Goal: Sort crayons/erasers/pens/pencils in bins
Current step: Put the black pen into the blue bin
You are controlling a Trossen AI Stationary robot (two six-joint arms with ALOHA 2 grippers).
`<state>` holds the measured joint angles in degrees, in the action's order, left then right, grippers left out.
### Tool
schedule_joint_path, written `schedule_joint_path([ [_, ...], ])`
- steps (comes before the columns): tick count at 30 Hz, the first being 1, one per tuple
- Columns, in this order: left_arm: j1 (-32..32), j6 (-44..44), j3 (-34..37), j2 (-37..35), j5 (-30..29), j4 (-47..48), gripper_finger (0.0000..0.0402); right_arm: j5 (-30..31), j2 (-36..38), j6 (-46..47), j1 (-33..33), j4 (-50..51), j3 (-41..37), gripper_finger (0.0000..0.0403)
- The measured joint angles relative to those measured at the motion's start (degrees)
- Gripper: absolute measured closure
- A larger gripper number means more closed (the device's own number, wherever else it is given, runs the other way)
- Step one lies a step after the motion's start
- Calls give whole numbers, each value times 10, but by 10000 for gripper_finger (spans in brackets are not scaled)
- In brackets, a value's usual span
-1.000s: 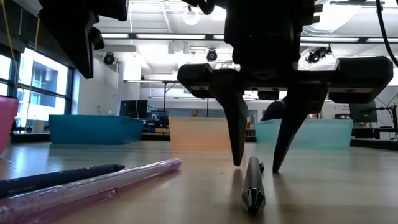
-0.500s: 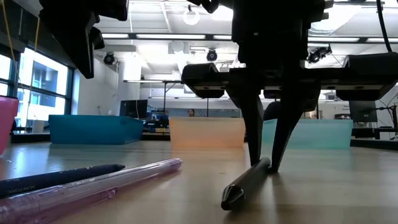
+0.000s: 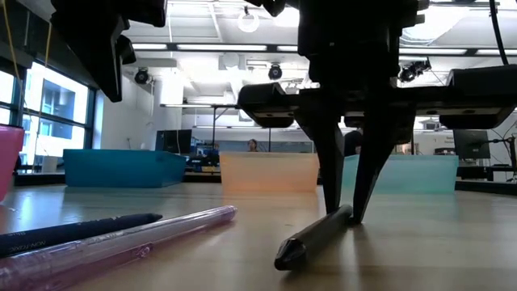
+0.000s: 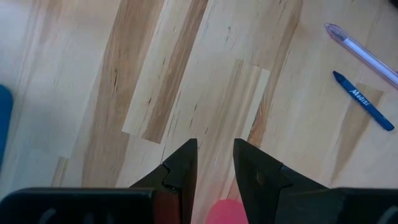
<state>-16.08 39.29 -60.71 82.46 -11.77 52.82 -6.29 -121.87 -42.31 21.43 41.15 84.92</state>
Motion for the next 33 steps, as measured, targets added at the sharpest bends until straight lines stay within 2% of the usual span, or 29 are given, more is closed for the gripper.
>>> schedule_joint_path([
  [15,0,-35,0,0,0,1,296,2,17,51,0,28,-4,375],
  [33,0,-66,0,0,-15,16,195,45,64,119,-20,36,-3,375],
])
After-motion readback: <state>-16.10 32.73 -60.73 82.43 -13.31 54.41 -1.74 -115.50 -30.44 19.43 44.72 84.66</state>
